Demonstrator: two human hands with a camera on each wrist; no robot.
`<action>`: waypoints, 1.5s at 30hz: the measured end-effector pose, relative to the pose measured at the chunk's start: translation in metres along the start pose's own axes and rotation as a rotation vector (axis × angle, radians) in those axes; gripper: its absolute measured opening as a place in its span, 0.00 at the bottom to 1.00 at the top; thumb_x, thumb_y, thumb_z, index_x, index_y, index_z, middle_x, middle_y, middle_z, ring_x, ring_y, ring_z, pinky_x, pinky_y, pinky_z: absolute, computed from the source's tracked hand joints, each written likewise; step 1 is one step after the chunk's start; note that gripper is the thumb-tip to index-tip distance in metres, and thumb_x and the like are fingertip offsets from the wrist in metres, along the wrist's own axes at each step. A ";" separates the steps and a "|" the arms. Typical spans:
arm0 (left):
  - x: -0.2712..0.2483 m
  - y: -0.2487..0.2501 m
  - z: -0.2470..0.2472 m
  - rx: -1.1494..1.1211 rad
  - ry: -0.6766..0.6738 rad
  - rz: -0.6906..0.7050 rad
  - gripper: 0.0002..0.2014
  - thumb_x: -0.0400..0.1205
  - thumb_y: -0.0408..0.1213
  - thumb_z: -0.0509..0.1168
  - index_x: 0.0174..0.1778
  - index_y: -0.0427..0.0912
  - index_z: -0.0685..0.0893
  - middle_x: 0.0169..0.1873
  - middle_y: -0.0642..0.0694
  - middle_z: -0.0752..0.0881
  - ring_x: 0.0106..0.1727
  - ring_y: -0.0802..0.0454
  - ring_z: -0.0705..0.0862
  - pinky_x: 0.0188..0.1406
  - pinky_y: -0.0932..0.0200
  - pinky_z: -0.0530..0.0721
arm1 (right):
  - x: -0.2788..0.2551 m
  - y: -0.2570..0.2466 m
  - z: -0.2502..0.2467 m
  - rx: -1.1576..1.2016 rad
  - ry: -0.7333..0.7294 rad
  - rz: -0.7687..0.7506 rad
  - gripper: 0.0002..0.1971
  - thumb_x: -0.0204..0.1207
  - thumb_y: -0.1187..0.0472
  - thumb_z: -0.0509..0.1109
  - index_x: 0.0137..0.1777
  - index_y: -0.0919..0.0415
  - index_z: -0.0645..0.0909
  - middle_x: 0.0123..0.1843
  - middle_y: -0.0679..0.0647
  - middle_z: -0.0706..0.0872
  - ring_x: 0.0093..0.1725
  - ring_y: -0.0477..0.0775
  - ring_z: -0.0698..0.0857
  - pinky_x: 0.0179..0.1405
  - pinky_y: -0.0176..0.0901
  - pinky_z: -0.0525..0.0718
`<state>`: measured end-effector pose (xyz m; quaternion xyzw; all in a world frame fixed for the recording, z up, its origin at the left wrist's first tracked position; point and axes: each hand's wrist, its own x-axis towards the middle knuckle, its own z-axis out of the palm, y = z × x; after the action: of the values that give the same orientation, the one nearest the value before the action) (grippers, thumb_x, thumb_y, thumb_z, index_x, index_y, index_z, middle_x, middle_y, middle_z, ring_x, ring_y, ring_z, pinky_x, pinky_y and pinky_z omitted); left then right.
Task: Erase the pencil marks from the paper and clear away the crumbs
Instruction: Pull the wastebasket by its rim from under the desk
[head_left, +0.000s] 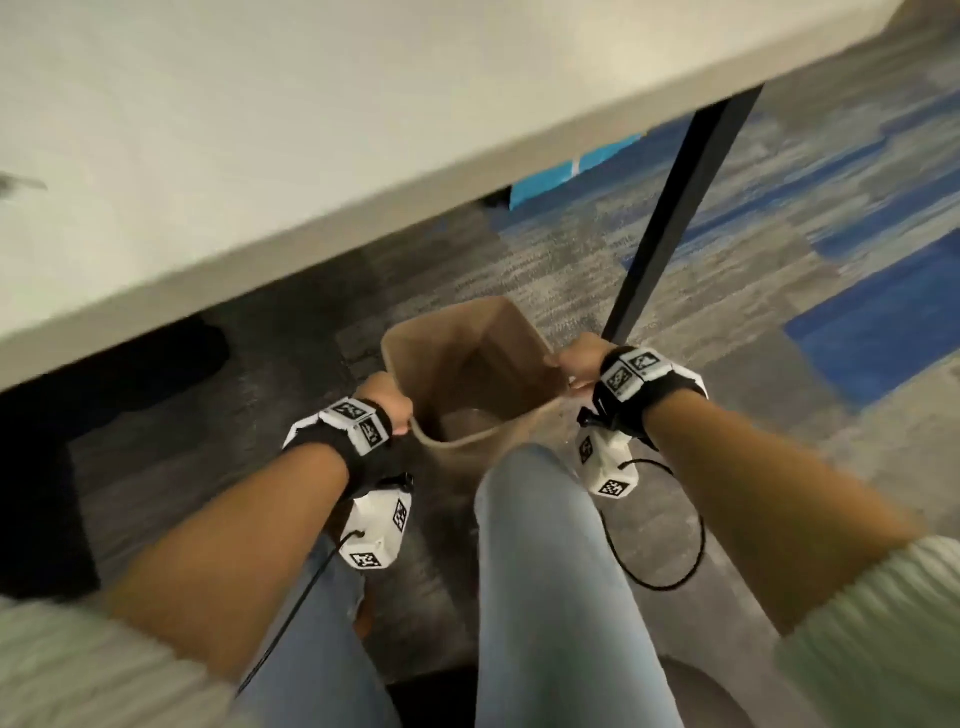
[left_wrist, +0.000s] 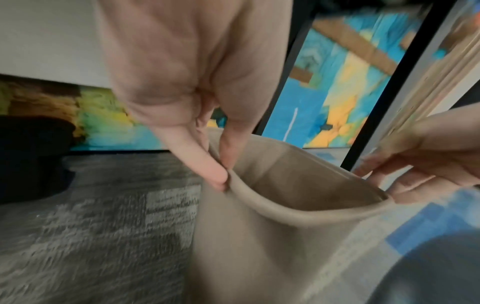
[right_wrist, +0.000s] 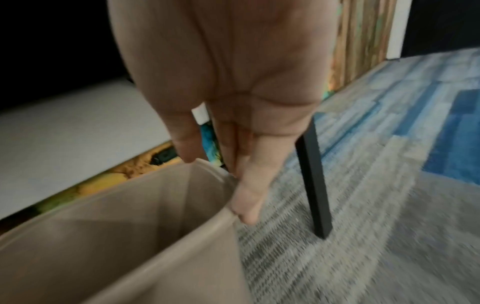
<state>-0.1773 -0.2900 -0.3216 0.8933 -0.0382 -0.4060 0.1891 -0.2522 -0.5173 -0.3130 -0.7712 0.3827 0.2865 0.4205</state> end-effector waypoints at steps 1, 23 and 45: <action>-0.011 -0.003 -0.010 -0.036 0.026 0.020 0.08 0.78 0.28 0.64 0.41 0.26 0.85 0.45 0.30 0.88 0.52 0.38 0.87 0.46 0.49 0.85 | -0.017 -0.013 -0.001 -0.054 0.040 -0.034 0.17 0.81 0.59 0.63 0.55 0.75 0.81 0.61 0.68 0.84 0.60 0.67 0.84 0.54 0.51 0.85; -0.262 -0.083 -0.175 -0.091 0.406 0.353 0.09 0.83 0.38 0.61 0.42 0.38 0.82 0.36 0.44 0.86 0.33 0.51 0.81 0.29 0.61 0.79 | -0.197 -0.136 0.074 0.083 0.529 -0.611 0.15 0.81 0.59 0.64 0.58 0.71 0.83 0.55 0.65 0.85 0.58 0.61 0.82 0.54 0.44 0.74; -0.198 -0.015 -0.216 -0.047 0.408 0.392 0.28 0.88 0.50 0.35 0.83 0.41 0.46 0.83 0.44 0.46 0.84 0.51 0.45 0.81 0.55 0.43 | -0.213 -0.138 0.077 0.134 0.497 -0.645 0.18 0.80 0.60 0.65 0.52 0.80 0.82 0.54 0.74 0.85 0.57 0.69 0.83 0.50 0.48 0.80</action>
<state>-0.1507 -0.1660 -0.0566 0.9274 -0.1621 -0.1745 0.2885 -0.2621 -0.3274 -0.1283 -0.8682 0.2290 -0.0805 0.4327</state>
